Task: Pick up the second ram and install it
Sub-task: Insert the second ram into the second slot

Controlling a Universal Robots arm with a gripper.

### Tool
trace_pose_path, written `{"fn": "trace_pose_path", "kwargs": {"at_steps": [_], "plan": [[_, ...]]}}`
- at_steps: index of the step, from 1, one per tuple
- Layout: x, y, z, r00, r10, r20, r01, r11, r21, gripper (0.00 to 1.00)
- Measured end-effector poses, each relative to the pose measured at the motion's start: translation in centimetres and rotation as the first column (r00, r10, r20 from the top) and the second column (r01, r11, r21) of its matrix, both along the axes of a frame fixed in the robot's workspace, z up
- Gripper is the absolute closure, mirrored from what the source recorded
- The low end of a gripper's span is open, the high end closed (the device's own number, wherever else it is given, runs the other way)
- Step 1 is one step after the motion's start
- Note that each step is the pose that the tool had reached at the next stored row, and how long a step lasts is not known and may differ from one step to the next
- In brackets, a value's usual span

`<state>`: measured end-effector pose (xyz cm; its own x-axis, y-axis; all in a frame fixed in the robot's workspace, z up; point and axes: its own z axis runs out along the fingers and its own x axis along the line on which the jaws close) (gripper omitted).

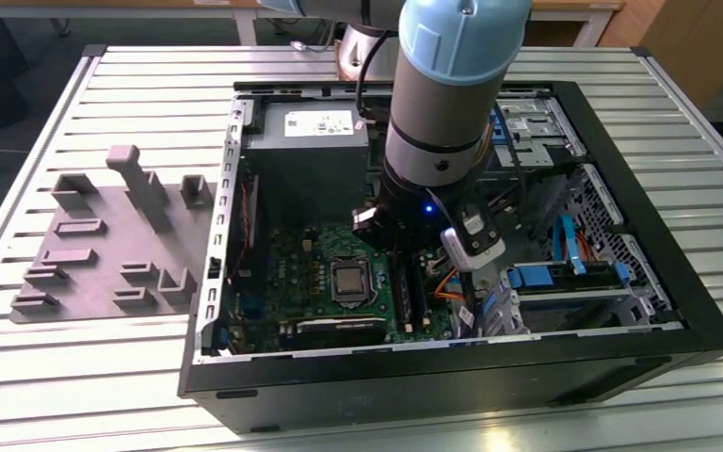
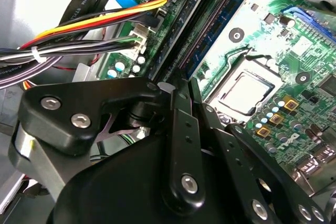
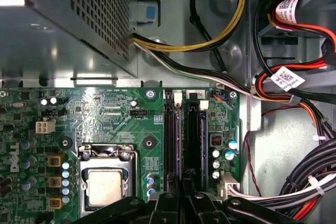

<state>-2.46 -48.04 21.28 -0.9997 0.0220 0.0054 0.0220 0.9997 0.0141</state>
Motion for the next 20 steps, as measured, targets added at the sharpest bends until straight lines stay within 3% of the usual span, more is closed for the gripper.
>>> {"fn": "trace_pose_path", "kwargs": {"at_steps": [10,12,13,17,20], "plan": [[0.00,0.00,-0.02,1.0000,-0.002,0.0001,0.002,1.0000,0.0001,0.86],[0.00,0.00,-0.02,1.0000,-0.002,0.0001,0.002,1.0000,0.0001,0.85],[0.00,0.00,-0.02,1.0000,-0.002,0.0001,0.002,1.0000,0.0001,0.79],[0.00,0.00,-0.01,1.0000,-0.002,0.0001,0.002,1.0000,0.0001,0.79],[0.00,0.00,0.29,1.0000,-0.002,0.0001,0.002,1.0000,0.0002,0.79]]}}
